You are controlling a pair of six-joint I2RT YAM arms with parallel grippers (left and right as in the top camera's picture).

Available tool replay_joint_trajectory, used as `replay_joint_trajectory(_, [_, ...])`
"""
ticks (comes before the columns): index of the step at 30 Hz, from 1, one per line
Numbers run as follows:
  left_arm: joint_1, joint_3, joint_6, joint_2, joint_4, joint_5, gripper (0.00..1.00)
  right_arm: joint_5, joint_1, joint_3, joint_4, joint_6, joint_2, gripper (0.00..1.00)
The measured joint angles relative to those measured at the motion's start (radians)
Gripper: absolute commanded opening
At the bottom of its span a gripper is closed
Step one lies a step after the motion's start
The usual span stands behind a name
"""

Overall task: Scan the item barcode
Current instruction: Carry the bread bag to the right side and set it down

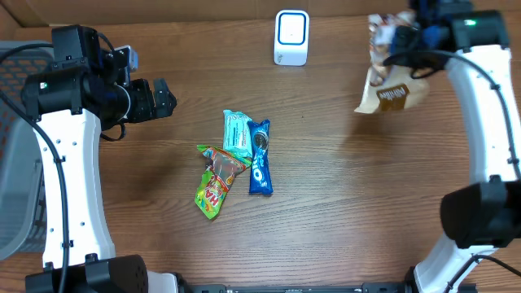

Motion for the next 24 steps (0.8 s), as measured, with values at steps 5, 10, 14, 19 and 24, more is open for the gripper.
replay_joint_trajectory(5, [0.0, 0.0, 0.0, 0.0, 0.0, 0.0, 0.99, -0.186, -0.167, -0.151, 0.008, 0.029, 0.012, 0.04])
replay_joint_trajectory(10, [0.0, 0.0, 0.0, 0.0, 0.0, 0.0, 1.0, -0.258, -0.324, -0.324, 0.082, 0.043, 0.015, 0.04])
replay_joint_trajectory(14, [0.0, 0.0, 0.0, 0.0, 0.0, 0.0, 1.0, -0.232, -0.399, -0.465, 0.153, 0.062, 0.016, 0.04])
replay_joint_trajectory(19, [0.0, 0.0, 0.0, 0.0, 0.0, 0.0, 1.0, -0.2, -0.447, -0.55, 0.172, 0.081, 0.021, 0.27])
replay_joint_trajectory(24, [0.0, 0.0, 0.0, 0.0, 0.0, 0.0, 1.0, -0.192, -0.457, -0.525, 0.101, 0.053, 0.021, 0.4])
